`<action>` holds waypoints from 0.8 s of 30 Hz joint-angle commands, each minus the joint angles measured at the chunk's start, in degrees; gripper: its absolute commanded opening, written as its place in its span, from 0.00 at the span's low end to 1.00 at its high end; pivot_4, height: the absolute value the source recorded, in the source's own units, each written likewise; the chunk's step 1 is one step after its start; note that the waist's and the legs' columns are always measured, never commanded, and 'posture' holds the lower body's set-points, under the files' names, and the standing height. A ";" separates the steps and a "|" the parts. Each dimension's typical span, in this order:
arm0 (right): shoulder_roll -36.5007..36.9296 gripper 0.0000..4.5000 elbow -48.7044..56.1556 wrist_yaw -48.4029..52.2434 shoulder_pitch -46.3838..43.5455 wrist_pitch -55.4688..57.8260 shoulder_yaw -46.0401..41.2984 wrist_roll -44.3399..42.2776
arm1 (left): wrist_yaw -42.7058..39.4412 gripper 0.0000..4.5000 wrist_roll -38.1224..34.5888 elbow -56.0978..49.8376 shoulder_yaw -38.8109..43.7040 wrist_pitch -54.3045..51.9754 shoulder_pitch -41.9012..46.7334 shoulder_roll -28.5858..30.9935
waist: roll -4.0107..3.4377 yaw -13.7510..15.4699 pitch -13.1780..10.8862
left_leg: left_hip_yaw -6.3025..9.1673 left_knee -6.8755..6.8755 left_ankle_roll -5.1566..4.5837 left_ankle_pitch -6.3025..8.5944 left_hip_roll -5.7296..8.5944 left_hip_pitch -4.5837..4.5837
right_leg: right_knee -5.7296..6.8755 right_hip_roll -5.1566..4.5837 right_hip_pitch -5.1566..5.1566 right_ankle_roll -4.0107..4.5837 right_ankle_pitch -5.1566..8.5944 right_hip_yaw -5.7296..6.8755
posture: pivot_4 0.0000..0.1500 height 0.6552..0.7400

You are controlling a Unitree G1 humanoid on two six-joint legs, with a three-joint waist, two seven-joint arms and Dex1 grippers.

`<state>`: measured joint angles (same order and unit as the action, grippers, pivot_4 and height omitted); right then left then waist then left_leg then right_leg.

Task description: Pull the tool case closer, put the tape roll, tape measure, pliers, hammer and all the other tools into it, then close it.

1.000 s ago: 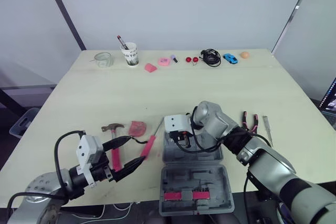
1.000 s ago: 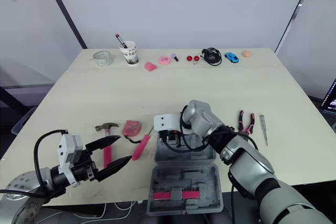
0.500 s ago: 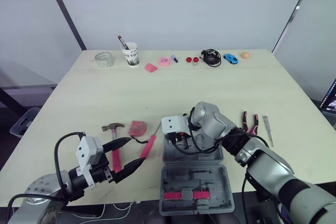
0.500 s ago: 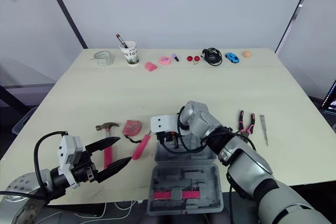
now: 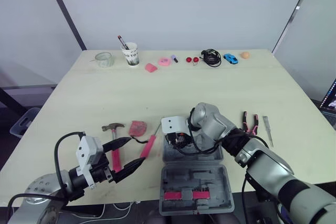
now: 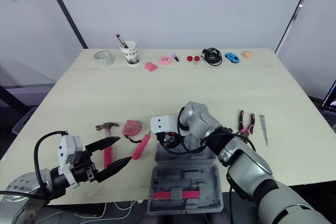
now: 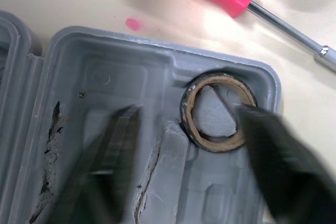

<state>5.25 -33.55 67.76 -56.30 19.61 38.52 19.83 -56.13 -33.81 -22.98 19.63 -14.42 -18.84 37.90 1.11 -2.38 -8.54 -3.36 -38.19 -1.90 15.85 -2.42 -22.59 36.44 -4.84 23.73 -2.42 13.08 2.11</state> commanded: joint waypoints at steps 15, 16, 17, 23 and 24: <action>0.35 0.83 13.62 -7.44 9.00 1.40 -14.66 -12.41 | -0.63 1.00 -0.41 0.17 0.96 0.62 0.88 0.70 | 0.01 0.15 0.01 | 0.10 -0.02 0.02 -0.01 -0.02 0.00 | 0.00 0.00 -0.08 0.00 0.00 0.09 | 1.00 1.00; 0.26 0.74 13.97 -8.20 9.97 0.47 -15.18 -13.00 | -0.74 1.00 -0.41 0.24 0.96 0.60 0.95 0.77 | 0.01 0.11 0.01 | 0.11 -0.03 0.02 -0.01 -0.01 0.00 | 0.00 0.00 -0.08 0.00 0.00 0.09 | 1.00 1.00; 0.13 0.64 14.09 -9.17 10.82 -0.95 -15.56 -13.46 | -0.82 1.00 -0.39 0.30 0.91 0.59 1.04 0.82 | 0.01 0.10 0.01 | 0.10 -0.03 0.02 -0.01 0.00 0.00 | 0.00 0.00 -0.08 0.00 0.00 0.09 | 1.00 1.00; -0.71 0.44 11.09 -14.18 15.08 -9.22 -16.36 -14.84 | -1.51 1.00 -0.41 1.30 0.73 0.51 2.06 1.52 | 0.00 0.02 0.00 | 0.11 -0.03 0.03 -0.03 0.01 0.01 | 0.03 0.05 -0.08 0.00 0.00 0.09 | 1.00 1.00; -0.97 0.44 10.63 -14.64 15.38 -9.44 -16.62 -15.24 | -1.63 1.00 -0.41 1.43 0.75 0.45 2.23 1.60 | 0.00 0.03 0.00 | 0.11 -0.03 0.04 -0.03 0.01 0.01 | 0.03 0.05 -0.08 0.00 0.00 0.09 | 1.00 1.00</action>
<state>5.09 -23.29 54.51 -41.29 12.61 23.64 6.43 -57.26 -33.79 -21.47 19.68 -14.40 -16.90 38.76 1.11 -2.35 -8.54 -3.25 -38.22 -1.86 15.82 -2.41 -22.58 36.47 -4.79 23.65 -2.42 13.08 2.20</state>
